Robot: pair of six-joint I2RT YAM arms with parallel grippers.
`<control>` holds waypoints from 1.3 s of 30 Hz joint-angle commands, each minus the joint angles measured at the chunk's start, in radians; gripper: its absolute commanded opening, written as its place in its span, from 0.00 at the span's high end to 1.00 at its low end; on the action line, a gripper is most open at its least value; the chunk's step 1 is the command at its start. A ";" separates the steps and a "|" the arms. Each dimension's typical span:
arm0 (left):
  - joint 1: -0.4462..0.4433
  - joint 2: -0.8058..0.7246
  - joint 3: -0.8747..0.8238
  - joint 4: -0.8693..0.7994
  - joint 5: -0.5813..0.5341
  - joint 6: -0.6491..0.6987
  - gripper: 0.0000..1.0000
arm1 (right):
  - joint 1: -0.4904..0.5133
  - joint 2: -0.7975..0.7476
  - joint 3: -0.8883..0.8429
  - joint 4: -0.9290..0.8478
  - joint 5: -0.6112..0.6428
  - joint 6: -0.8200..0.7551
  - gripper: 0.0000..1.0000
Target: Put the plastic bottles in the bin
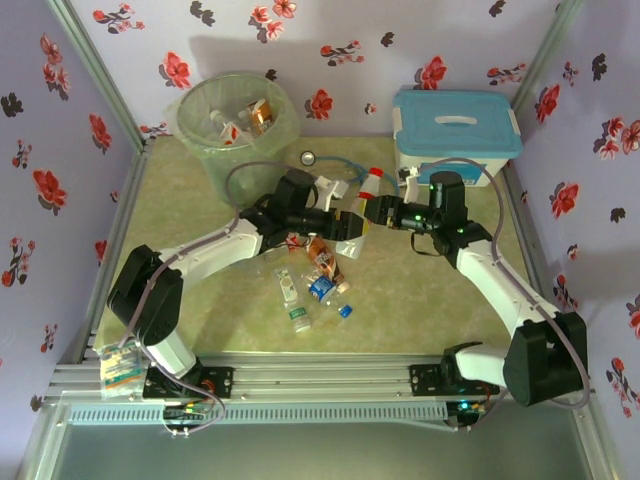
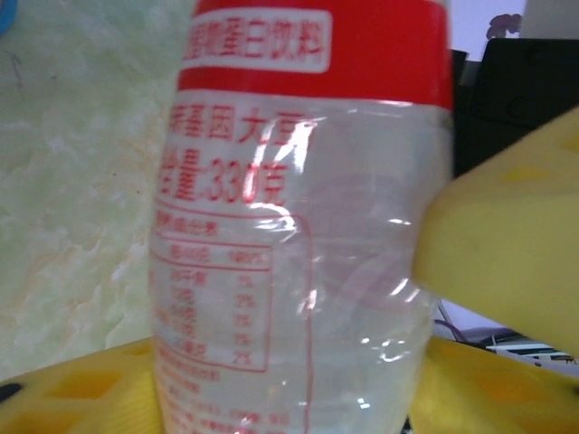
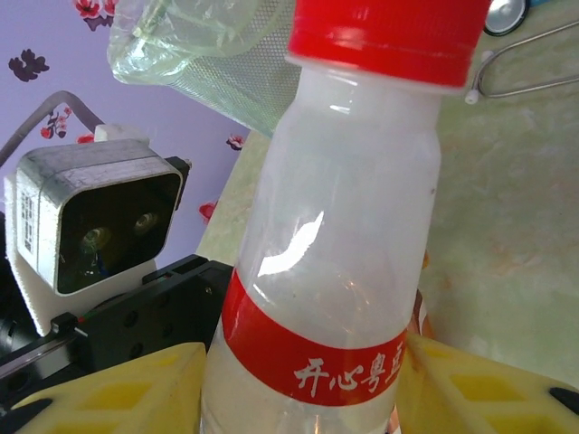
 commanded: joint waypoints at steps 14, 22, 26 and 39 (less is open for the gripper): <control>0.025 0.020 0.018 0.059 0.007 -0.032 0.52 | -0.039 -0.068 0.024 0.001 0.069 0.043 0.11; 0.119 -0.020 0.119 -0.030 -0.071 -0.005 0.53 | -0.113 -0.230 -0.003 -0.147 0.222 -0.006 0.02; 0.174 -0.029 0.279 -0.107 -0.123 0.029 0.53 | -0.120 -0.262 -0.025 -0.195 0.281 -0.028 0.01; 0.557 0.064 0.561 -0.172 -0.259 -0.188 0.63 | -0.121 -0.313 -0.038 -0.314 0.368 -0.083 0.01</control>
